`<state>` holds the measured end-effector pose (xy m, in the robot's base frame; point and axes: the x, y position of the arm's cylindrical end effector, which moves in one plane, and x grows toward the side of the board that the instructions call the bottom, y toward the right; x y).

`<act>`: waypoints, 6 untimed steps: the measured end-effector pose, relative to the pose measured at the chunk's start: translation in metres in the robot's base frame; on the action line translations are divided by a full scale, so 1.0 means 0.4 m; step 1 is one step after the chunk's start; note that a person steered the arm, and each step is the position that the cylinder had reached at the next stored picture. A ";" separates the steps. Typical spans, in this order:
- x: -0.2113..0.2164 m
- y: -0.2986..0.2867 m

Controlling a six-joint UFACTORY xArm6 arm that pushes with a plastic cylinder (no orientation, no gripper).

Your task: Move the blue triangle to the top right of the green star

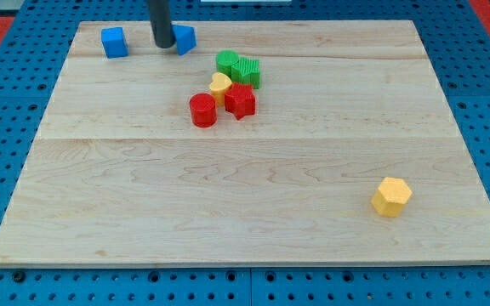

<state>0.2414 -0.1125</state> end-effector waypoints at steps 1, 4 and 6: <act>0.003 0.162; -0.121 0.143; -0.096 0.276</act>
